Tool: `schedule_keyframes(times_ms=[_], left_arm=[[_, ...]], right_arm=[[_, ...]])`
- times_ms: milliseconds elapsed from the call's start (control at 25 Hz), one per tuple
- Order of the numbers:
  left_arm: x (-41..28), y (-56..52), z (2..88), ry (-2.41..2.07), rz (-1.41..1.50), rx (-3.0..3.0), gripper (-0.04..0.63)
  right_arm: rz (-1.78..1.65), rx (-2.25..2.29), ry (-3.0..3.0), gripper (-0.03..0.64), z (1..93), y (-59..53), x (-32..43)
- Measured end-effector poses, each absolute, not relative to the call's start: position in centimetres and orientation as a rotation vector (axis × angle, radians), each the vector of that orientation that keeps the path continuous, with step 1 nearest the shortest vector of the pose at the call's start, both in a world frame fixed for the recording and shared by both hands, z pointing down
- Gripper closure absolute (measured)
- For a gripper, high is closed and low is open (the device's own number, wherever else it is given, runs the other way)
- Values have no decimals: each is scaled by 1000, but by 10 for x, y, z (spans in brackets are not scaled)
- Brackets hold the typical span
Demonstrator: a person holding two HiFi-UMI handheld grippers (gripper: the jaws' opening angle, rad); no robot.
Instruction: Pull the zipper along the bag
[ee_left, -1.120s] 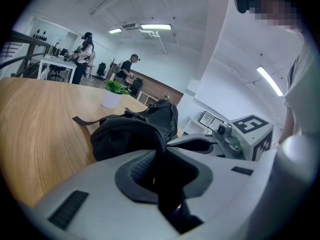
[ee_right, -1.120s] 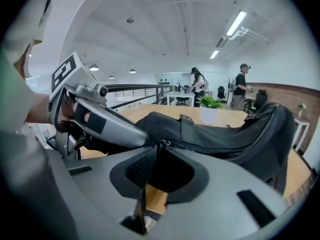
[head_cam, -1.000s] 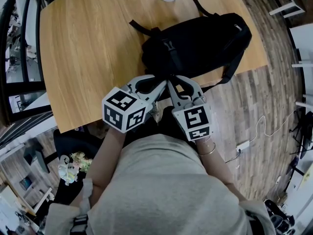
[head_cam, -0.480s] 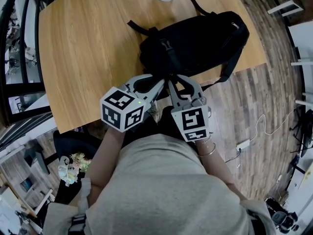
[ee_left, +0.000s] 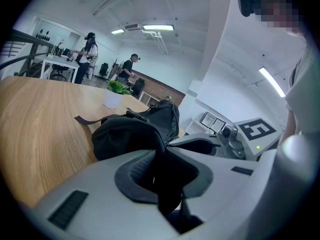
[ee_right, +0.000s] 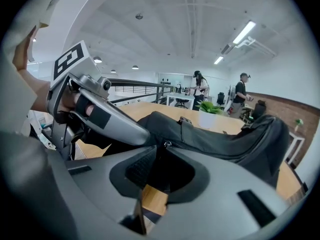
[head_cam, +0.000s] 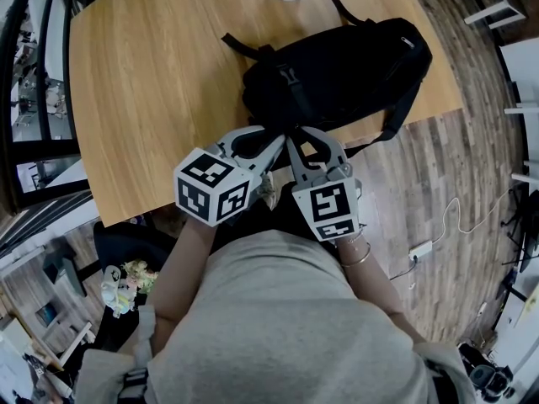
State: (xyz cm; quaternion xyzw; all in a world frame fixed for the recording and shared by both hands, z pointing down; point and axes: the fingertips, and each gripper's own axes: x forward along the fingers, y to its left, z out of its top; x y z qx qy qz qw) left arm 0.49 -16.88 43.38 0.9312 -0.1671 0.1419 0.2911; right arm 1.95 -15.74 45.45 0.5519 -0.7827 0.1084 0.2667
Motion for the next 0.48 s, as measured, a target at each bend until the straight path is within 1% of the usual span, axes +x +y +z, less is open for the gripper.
schedule_keyframes(times_ms=[120,240,480], left_arm=[[4,-169,435,-447,382,2484,534],[4,-169,434,-443,376,2480,534],[0,-172,431,-465,351,2478,534]], right_arm=[[291,1482,-2117,555,456,-159,18],[297,1509,-2098,606,455,-158,25],[336,1513,-2124,606,444,-152,32]])
